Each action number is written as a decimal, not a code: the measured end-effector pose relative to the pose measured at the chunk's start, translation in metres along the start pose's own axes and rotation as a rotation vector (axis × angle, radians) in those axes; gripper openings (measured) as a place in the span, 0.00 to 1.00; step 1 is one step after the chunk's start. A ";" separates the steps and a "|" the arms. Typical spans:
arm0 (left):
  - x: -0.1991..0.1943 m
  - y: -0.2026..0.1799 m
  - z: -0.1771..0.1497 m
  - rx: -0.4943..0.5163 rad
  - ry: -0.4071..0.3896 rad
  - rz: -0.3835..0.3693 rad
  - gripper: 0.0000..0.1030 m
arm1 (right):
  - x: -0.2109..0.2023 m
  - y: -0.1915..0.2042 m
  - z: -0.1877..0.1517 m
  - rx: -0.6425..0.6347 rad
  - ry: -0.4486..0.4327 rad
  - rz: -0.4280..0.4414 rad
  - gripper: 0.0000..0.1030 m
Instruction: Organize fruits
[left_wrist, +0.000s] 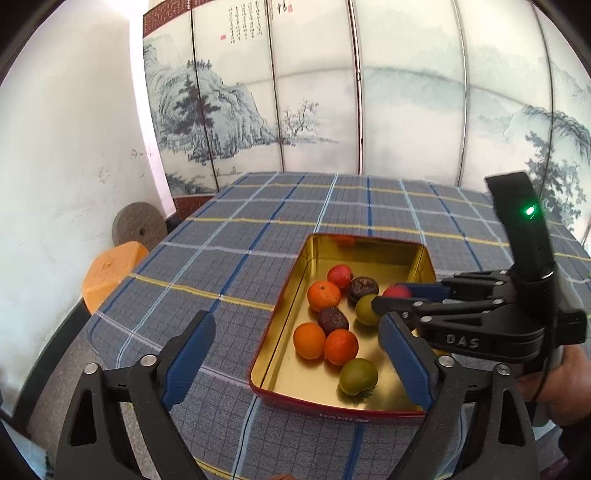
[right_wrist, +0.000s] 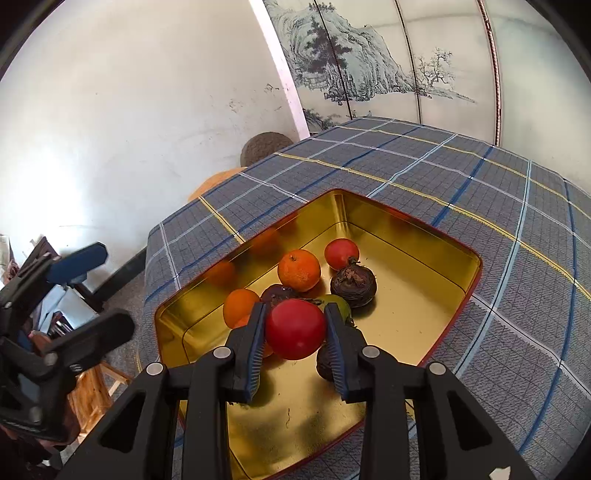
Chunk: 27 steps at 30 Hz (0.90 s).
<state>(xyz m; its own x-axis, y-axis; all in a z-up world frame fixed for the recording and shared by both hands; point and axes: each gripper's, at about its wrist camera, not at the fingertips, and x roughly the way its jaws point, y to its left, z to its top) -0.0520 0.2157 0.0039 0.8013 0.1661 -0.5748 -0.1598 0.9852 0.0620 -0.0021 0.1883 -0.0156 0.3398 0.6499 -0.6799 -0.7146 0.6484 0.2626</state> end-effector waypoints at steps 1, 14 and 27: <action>-0.003 0.001 0.000 -0.004 -0.009 -0.003 0.94 | 0.000 0.001 0.000 -0.002 -0.003 -0.001 0.30; -0.042 0.008 0.010 -0.032 -0.127 0.035 0.99 | -0.046 0.027 0.004 -0.053 -0.143 -0.030 0.43; -0.120 0.000 0.024 -0.024 -0.356 0.028 1.00 | -0.143 0.061 0.000 -0.139 -0.365 -0.120 0.72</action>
<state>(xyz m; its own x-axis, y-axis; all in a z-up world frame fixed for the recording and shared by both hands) -0.1342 0.1963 0.0920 0.9465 0.2014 -0.2521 -0.1945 0.9795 0.0521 -0.0939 0.1351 0.0975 0.6024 0.6873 -0.4059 -0.7240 0.6846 0.0848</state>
